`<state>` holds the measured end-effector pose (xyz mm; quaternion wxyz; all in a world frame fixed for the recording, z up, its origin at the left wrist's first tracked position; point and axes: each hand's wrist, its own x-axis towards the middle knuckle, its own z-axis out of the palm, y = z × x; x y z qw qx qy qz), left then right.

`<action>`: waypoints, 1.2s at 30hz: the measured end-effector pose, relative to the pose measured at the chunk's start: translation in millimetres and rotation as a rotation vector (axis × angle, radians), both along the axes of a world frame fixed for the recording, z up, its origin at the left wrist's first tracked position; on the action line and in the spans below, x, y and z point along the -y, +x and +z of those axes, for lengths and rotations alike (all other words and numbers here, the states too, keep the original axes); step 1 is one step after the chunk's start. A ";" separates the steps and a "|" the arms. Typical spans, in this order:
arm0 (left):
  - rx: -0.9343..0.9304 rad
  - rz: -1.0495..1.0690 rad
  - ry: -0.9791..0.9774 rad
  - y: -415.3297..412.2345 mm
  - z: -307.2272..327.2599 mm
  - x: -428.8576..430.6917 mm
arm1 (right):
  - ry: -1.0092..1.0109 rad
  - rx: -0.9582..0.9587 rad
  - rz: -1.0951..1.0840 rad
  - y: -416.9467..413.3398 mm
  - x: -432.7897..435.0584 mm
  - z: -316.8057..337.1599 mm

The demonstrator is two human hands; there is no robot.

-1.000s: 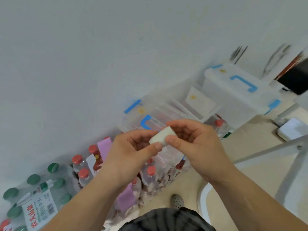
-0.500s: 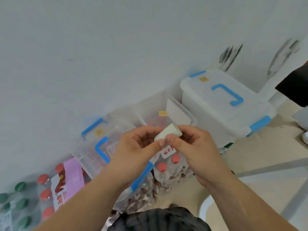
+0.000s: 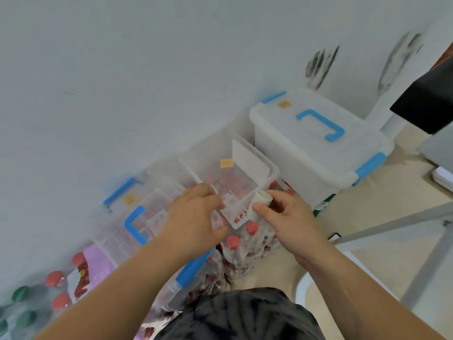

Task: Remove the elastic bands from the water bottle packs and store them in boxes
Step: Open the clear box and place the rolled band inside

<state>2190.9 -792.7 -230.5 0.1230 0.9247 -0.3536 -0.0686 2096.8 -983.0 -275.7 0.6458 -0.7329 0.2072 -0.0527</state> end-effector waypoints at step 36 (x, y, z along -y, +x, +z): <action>0.231 -0.415 0.329 26.2 4.9 43.4 | 0.299 0.002 -0.115 13.4 -27.1 -43.3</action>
